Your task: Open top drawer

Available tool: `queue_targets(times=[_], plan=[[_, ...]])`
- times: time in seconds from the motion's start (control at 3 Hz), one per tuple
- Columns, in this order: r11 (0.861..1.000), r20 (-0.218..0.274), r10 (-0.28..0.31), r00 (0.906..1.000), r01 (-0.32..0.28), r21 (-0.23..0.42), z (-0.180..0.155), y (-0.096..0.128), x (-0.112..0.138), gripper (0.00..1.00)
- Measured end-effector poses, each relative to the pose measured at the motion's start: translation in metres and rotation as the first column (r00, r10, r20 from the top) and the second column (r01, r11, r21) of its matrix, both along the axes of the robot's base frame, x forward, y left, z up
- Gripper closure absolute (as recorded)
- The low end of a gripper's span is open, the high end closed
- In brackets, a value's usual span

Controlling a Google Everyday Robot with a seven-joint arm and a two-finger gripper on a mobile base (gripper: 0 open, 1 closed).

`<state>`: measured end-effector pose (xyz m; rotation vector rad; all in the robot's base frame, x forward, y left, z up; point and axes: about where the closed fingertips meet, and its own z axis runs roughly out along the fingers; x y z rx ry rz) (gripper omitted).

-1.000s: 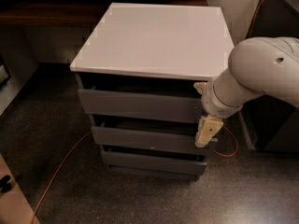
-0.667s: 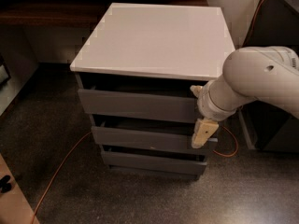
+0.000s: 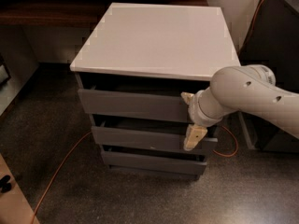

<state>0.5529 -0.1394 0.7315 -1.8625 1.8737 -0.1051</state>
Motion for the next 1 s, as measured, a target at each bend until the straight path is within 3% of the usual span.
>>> queue_targets(times=[0.67, 1.0], plan=[[1.000, 0.026, 0.010, 0.9996, -0.010, 0.000, -0.033, 0.013, 0.049, 0.00], [1.000, 0.008, -0.002, 1.0000, 0.002, 0.003, -0.047, 0.013, 0.071, 0.00]])
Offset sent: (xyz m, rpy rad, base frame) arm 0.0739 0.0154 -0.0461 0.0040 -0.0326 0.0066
